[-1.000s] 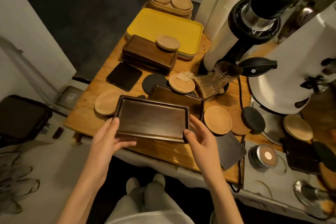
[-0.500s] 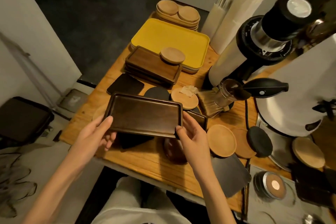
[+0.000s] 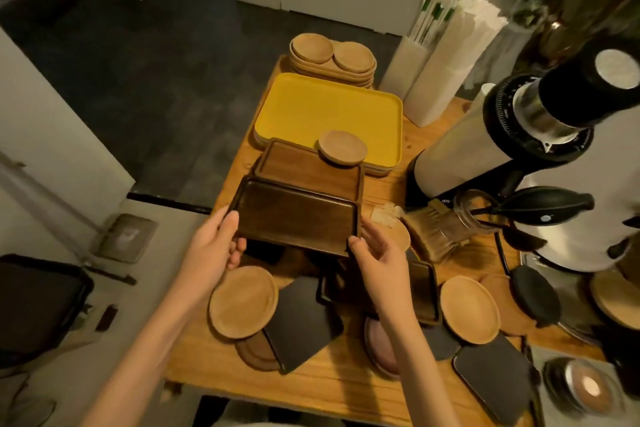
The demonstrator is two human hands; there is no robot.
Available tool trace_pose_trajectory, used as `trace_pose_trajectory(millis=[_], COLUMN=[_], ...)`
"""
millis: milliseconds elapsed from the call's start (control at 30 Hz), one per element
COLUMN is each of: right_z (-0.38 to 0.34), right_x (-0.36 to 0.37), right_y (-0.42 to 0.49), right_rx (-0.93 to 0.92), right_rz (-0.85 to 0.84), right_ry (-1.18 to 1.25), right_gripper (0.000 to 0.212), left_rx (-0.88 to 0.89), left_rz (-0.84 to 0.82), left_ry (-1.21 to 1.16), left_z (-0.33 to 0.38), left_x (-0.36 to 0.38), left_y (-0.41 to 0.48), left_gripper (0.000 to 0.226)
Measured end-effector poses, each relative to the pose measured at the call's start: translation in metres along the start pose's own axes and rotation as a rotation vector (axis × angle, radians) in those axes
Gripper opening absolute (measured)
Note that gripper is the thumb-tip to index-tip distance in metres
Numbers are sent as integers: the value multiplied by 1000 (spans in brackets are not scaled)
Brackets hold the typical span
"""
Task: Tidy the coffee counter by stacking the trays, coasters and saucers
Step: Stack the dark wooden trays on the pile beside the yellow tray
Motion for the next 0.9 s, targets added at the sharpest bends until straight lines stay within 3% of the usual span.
trace_pose_trajectory(millis=[167, 300, 500, 900], right_z=[-16, -22, -26, -26], right_x=[-3, -3, 4, 12], right_y=[21, 37, 52, 77], right_rx=[-35, -31, -26, -43], right_rz=[170, 258, 339, 264], right_ry=[-88, -171, -258, -184], right_gripper=[44, 43, 41, 44], left_rx=[81, 67, 77, 74], left_rz=[-46, -46, -66, -97], left_ry=[32, 71, 140, 257], left_z=[12, 5, 0, 7], left_x=[21, 30, 34, 32], left_y=[42, 63, 82, 104], left_gripper=[18, 40, 44, 46])
Point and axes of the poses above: each hand's wrist, its own y-axis towards the middle knuckle, its own x-axis out of the palm, z = x × y, the point moved 5 cm from there along y, towards the middle knuckle, and after that the axes turned 11 degrees about x, right-handed, at the moved point
